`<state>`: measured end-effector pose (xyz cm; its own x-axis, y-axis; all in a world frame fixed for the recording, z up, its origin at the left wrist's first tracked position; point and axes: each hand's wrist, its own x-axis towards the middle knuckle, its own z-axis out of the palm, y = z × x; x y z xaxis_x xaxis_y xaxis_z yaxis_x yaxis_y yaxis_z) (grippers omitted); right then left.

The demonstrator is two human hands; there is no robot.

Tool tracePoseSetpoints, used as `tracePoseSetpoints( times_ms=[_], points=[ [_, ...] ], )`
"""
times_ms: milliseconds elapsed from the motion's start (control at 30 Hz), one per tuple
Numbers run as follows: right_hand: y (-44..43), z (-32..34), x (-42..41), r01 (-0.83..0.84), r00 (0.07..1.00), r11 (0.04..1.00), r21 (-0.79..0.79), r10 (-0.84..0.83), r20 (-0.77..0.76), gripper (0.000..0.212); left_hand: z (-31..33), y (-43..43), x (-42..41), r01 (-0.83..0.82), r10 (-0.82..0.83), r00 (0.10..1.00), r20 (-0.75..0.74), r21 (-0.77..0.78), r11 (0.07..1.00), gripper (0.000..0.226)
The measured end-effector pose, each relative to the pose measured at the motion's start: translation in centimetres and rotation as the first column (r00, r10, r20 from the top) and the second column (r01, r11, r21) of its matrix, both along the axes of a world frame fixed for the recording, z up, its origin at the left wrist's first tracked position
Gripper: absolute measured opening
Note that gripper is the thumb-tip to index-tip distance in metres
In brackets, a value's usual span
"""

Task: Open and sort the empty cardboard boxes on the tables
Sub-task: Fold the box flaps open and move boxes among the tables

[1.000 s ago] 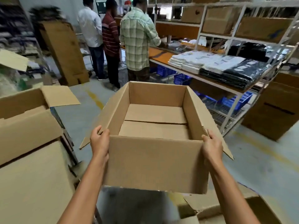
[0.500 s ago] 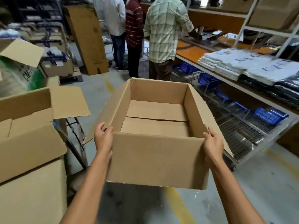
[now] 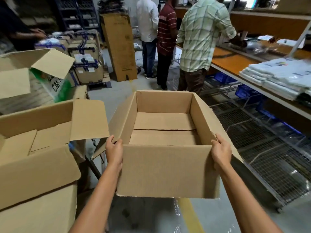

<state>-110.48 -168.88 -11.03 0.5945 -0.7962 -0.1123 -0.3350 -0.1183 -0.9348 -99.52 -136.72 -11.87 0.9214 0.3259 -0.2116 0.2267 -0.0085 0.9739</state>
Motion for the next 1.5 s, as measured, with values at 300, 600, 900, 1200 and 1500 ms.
tracePoseSetpoints(
  times_ms=[300, 600, 900, 1200, 1500],
  points=[
    [-4.5, -1.8, 13.7, -0.082, 0.980, 0.997, -0.018, 0.077, -0.183, 0.048, -2.0, -3.9, 9.9, -0.084, 0.087, 0.992, -0.093, 0.039, 0.996, 0.025],
    [-10.9, -2.4, 33.2, -0.246, 0.939, 0.969, -0.033, 0.230, -0.258, 0.042, -12.9, -4.5, 29.1, -0.145, 0.125, 0.957, -0.261, -0.062, 0.987, 0.060],
    [-12.3, -1.6, 51.3, -0.355, 0.902, 0.934, -0.033, 0.333, -0.275, 0.047, -4.9, -9.6, 38.7, -0.279, 0.292, 0.927, -0.234, 0.088, 0.956, 0.027],
    [-9.4, -1.8, 74.7, -0.460, 0.874, 0.882, -0.105, 0.428, -0.230, 0.047, -6.6, -7.5, 57.2, -0.141, 0.284, 0.933, -0.222, 0.499, 0.855, 0.049],
    [-4.9, -1.4, 95.8, -0.524, 0.850, 0.847, -0.087, 0.513, -0.124, 0.034, -4.6, -3.5, 75.2, -0.285, 0.363, 0.908, -0.208, 0.329, 0.900, 0.025]
  ],
)
